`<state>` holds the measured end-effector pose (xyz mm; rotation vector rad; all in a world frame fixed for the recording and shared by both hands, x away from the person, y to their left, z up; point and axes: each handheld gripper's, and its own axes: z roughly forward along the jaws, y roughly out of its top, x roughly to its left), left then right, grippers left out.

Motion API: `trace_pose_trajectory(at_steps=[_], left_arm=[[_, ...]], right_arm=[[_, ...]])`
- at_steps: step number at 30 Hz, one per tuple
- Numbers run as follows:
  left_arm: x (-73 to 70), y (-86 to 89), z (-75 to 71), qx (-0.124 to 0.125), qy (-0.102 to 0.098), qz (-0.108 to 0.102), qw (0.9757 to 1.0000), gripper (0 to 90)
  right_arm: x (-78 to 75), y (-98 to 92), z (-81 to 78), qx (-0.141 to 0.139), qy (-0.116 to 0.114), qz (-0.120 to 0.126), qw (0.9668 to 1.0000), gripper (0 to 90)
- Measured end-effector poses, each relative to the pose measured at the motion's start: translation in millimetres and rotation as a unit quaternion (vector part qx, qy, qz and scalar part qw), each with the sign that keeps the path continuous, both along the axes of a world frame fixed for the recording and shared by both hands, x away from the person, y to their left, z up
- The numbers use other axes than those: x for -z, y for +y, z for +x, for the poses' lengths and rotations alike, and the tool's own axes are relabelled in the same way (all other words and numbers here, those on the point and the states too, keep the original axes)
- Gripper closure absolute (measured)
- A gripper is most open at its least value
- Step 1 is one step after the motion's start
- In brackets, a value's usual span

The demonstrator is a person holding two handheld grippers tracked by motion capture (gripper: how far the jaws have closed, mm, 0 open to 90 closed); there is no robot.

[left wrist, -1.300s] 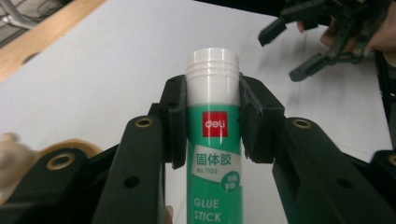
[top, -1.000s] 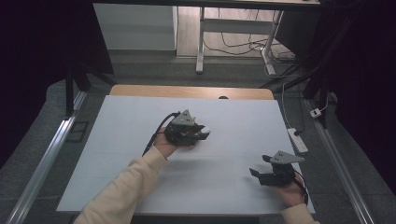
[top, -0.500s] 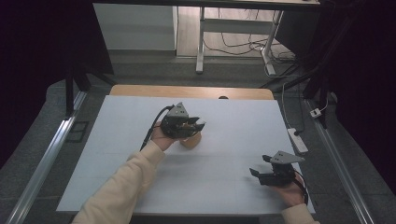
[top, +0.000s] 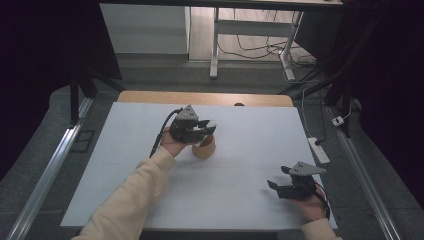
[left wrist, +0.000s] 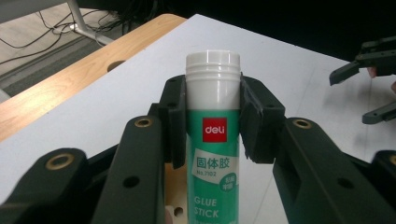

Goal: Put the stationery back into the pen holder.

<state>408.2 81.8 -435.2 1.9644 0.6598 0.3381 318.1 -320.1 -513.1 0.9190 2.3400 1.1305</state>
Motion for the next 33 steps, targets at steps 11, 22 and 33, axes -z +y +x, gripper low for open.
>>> trace_pose_trajectory(at_steps=[11,22,33], left_arm=[[0.0,-0.5,5.7,-0.008,-0.005,-0.006,0.9999,63.3],[11.6,-1.8,9.0,-0.007,0.002,0.015,0.9999,48.0],[7.9,-3.2,3.0,0.002,0.005,0.021,0.9998,38.9]], right_arm=[[0.3,-0.2,-0.1,0.002,-0.001,-0.004,1.0000,20.7],[0.6,-0.4,-0.1,0.000,0.001,0.000,1.0000,20.7],[0.4,-0.2,-0.2,0.003,0.001,-0.005,1.0000,20.7]])
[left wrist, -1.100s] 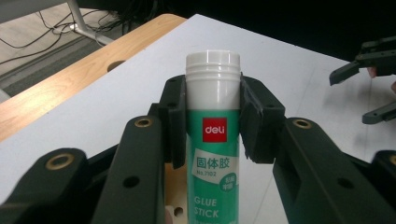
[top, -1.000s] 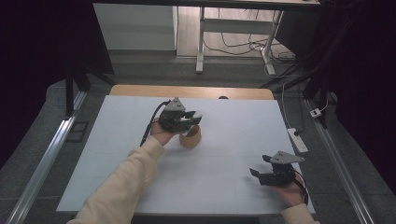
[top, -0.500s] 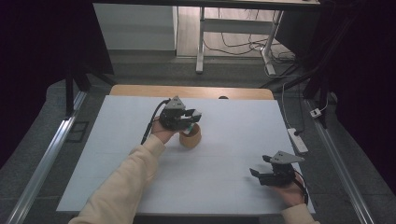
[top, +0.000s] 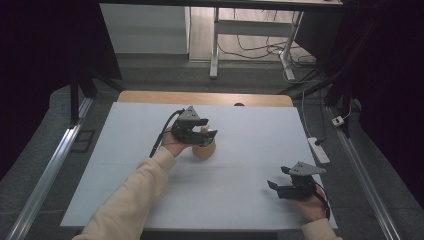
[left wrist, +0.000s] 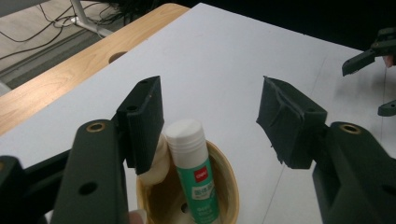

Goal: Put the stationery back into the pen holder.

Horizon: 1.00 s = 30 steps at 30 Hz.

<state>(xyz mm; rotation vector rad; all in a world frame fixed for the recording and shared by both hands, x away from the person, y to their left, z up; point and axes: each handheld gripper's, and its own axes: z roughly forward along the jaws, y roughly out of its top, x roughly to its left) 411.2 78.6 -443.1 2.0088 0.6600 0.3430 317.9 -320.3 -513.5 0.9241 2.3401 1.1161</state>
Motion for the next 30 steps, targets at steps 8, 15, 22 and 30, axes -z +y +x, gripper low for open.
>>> trace_pose_trajectory(at_steps=[8,15,22,30], left_arm=[[-4.1,5.8,-7.4,-0.008,0.013,0.012,0.9998,38.2],[-6.7,20.8,-23.0,-0.009,0.014,0.021,0.9996,37.8],[-3.5,45.1,-36.4,-0.019,0.025,0.016,0.9994,37.8],[4.2,65.8,-52.1,-0.026,0.037,0.025,0.9986,36.9]], right_arm=[[-0.3,0.1,0.0,-0.003,-0.001,0.006,1.0000,20.8],[-0.7,0.3,-0.5,-0.005,-0.003,0.009,0.9999,20.8],[-1.0,1.1,-0.3,-0.004,-0.004,0.004,1.0000,20.8],[-1.1,1.3,0.0,-0.006,-0.004,0.006,1.0000,20.8]])
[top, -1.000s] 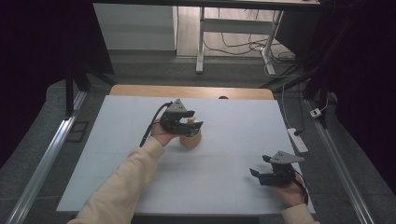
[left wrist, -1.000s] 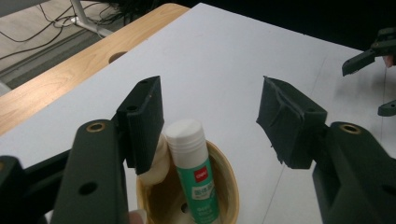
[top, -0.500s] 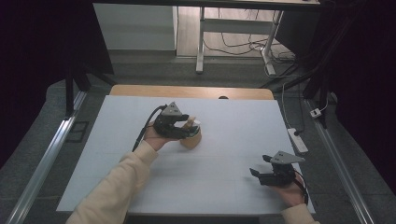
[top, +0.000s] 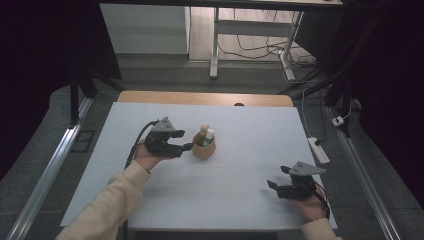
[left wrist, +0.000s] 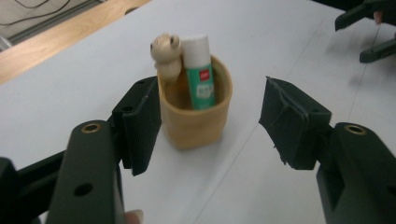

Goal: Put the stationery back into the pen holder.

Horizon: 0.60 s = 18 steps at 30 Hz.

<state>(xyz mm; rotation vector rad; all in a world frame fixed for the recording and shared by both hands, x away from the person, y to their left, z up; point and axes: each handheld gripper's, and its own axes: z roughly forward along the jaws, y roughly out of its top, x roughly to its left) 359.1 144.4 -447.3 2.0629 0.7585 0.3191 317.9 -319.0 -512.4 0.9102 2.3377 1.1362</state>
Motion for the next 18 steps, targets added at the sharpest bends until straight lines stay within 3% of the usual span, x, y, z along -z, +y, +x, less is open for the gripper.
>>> trace_pose_trajectory(at_steps=[18], left_arm=[[29.4,33.8,-36.1,-0.015,0.026,0.015,0.9994,35.5]], right_arm=[[-0.7,0.2,-0.2,-0.002,-0.002,-0.001,1.0000,20.8]])
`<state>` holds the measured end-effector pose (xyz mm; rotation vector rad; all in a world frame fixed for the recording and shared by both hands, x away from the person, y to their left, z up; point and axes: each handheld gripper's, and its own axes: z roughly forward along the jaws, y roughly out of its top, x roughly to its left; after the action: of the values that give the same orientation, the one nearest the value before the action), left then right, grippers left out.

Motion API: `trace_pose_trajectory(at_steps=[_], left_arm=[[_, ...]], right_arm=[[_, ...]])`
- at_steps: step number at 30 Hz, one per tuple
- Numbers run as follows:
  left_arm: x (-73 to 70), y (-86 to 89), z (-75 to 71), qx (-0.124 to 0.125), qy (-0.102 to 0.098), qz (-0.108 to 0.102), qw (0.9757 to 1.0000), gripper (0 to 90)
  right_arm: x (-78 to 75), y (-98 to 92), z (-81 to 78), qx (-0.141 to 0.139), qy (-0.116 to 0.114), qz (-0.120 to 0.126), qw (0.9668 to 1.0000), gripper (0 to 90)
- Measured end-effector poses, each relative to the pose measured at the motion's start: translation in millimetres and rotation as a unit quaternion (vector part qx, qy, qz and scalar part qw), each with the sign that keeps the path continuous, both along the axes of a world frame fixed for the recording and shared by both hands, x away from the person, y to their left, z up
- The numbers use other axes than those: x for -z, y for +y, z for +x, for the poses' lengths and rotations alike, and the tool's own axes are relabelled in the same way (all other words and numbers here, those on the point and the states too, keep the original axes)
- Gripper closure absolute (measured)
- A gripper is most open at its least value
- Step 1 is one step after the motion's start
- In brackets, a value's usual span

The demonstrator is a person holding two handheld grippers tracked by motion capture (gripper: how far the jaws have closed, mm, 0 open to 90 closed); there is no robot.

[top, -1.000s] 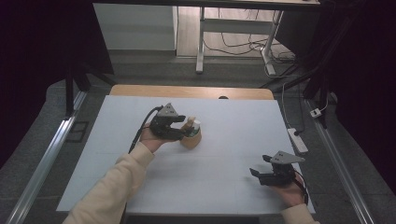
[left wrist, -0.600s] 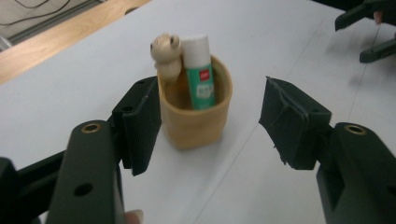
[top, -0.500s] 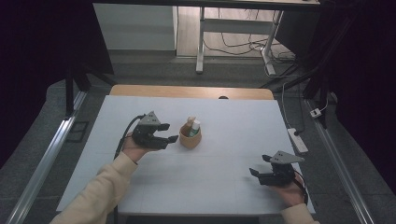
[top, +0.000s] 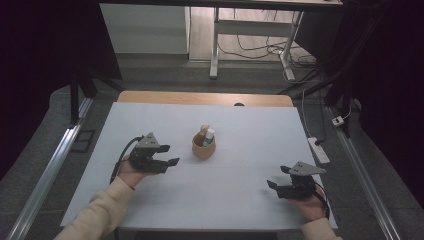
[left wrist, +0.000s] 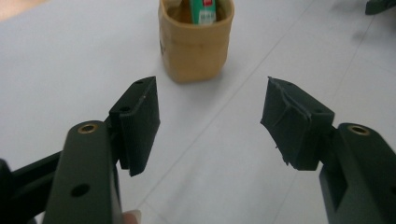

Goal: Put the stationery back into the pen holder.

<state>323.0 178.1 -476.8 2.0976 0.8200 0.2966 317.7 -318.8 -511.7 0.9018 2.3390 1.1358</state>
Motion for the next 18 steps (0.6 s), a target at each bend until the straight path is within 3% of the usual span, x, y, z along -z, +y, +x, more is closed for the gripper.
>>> trace_pose_trajectory(at_steps=[18], left_arm=[[25.7,45.9,-39.0,-0.051,0.026,-0.006,0.9984,34.9]], right_arm=[[-1.2,1.0,-0.8,-0.001,-0.003,0.000,1.0000,20.7]])
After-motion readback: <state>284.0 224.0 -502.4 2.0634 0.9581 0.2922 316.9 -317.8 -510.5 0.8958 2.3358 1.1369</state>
